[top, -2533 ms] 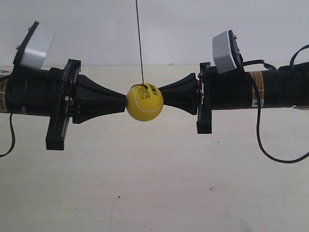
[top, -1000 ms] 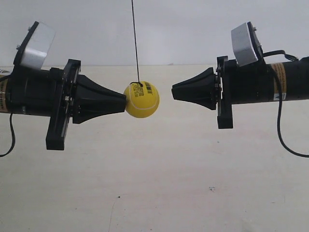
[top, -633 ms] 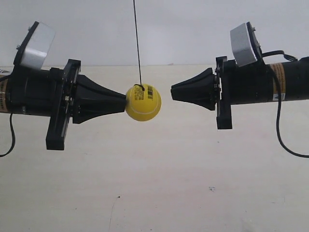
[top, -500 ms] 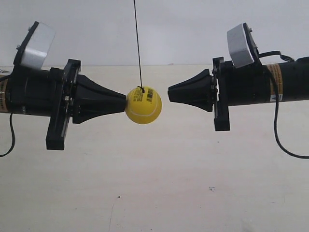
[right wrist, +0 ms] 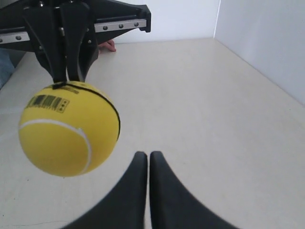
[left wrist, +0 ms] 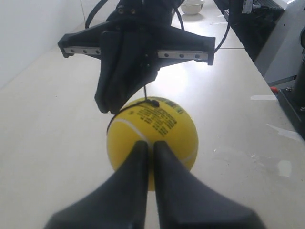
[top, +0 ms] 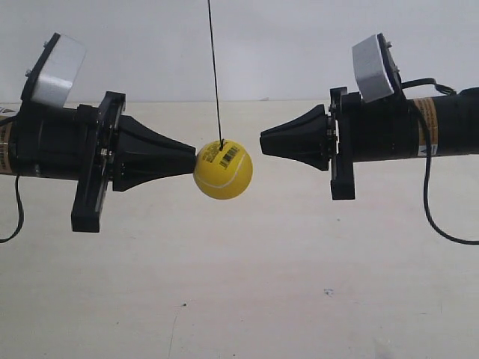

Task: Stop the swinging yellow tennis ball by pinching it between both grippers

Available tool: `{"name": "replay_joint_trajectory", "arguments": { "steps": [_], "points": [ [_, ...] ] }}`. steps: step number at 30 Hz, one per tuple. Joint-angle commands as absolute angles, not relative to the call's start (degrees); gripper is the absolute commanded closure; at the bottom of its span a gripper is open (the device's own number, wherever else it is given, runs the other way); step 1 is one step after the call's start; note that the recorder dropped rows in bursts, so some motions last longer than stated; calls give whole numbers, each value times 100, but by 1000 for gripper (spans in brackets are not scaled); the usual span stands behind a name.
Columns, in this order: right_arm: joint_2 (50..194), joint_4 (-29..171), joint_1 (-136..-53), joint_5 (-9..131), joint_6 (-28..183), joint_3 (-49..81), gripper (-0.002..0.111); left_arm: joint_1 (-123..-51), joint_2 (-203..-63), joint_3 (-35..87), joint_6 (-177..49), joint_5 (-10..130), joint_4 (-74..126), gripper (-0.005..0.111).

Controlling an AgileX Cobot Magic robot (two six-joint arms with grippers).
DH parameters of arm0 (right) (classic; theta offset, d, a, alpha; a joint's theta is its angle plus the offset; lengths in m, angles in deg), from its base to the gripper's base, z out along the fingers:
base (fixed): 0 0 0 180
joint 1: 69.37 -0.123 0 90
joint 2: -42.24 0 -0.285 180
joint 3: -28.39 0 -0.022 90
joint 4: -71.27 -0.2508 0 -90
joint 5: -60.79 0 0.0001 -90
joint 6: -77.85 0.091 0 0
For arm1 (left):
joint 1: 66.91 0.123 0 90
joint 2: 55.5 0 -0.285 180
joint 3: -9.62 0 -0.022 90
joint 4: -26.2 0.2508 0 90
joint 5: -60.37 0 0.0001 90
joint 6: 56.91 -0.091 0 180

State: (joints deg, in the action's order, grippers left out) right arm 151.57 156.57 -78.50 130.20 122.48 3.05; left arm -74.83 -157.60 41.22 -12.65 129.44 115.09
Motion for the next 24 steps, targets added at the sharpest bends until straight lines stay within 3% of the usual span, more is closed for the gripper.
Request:
{"name": "replay_joint_trajectory", "arguments": {
  "steps": [1, 13, 24],
  "points": [
    [15120, 15641, -7870, 13075, 12273, 331, 108, -7519, -15772, 4083, -1276, 12900, 11457, 102],
    [15129, 15689, -7883, 13075, 12286, 331, 108, -7519, -15772, 4083, -1276, 12854, 11457, 102],
    [15129, 15590, -8383, 12932, 12237, 331, 108, -7519, -15772, 4083, -1276, 12734, 11457, 102]
  ]
}}
